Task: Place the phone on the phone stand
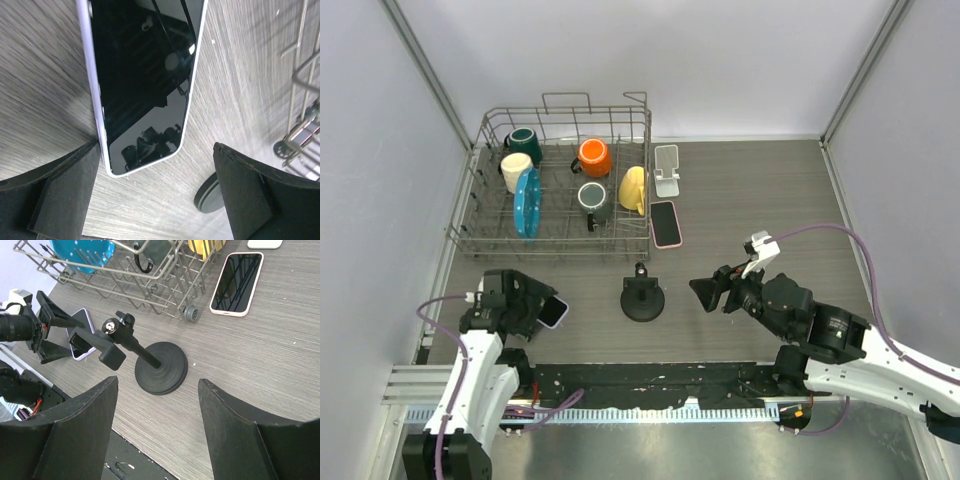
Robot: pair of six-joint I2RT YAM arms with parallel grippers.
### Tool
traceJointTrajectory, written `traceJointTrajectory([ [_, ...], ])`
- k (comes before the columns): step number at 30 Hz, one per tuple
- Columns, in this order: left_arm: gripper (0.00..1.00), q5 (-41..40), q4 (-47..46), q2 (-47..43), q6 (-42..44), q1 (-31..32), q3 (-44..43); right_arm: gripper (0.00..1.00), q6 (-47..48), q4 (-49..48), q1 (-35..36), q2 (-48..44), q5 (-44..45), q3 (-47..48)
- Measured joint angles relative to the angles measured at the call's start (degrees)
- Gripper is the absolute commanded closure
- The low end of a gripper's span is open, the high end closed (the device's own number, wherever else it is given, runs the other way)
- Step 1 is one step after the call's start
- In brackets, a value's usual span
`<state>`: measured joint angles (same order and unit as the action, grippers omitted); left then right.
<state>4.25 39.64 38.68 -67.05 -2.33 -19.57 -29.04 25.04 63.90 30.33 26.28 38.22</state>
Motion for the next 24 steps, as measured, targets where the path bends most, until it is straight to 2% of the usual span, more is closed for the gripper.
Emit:
traceJointTrajectory([
  [5,0.0,-0.17,1.51,0.39,-0.24,4.37,-0.44,0.3,-0.04,-0.81,0.0,2.32,-0.9,0.0],
  [15,0.0,-1.66,3.06,14.27,-0.94,4.61,-6.4,0.3,-1.11,-2.14,0.0,2.89,-1.53,0.0],
  [24,0.0,-3.17,3.43,20.55,-1.31,4.63,-9.09,0.3,-1.49,-2.32,0.0,2.25,-1.77,0.0],
])
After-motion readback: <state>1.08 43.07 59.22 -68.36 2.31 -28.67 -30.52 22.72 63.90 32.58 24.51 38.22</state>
